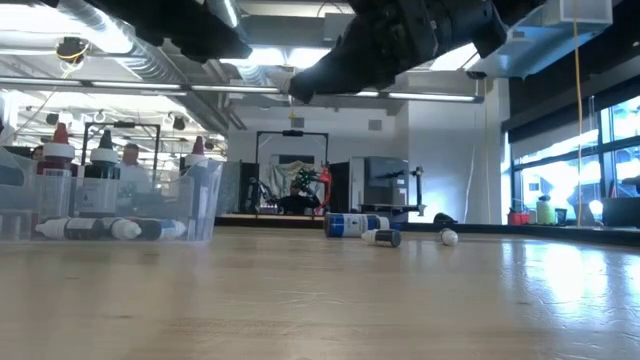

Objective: Pick & Place food coloring
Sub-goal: Put the small blue food coloring bottle into the transparent bin

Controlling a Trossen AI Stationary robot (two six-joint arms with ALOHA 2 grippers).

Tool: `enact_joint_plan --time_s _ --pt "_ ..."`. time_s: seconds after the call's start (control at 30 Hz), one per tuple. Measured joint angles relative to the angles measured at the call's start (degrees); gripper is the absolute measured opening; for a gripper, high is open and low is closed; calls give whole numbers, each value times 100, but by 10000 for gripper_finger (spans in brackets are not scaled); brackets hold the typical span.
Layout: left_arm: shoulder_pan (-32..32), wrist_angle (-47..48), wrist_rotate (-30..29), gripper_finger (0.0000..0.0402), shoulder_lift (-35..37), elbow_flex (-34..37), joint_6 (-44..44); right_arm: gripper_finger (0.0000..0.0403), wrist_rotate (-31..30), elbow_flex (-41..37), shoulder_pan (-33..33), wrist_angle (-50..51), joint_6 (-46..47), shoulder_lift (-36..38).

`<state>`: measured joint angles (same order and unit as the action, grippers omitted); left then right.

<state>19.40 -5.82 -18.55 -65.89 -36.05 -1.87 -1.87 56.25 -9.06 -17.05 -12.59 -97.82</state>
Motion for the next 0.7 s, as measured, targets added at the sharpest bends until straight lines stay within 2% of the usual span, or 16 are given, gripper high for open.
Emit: enact_joint_plan --time_s 0.17,0.3,0.43,0.7 --pt "0 2 16 223 0 0 2 82 0 0 0 -178 3 0" --pt "2 3 69 241 0 0 66 83 0 0 0 -404 18 0" --pt "1 -44 121 243 0 0 -278 83 249 0 0 -624 80 0" --pt "1 -494 -312 229 -323 0 -1324 83 343 0 0 -742 211 0"
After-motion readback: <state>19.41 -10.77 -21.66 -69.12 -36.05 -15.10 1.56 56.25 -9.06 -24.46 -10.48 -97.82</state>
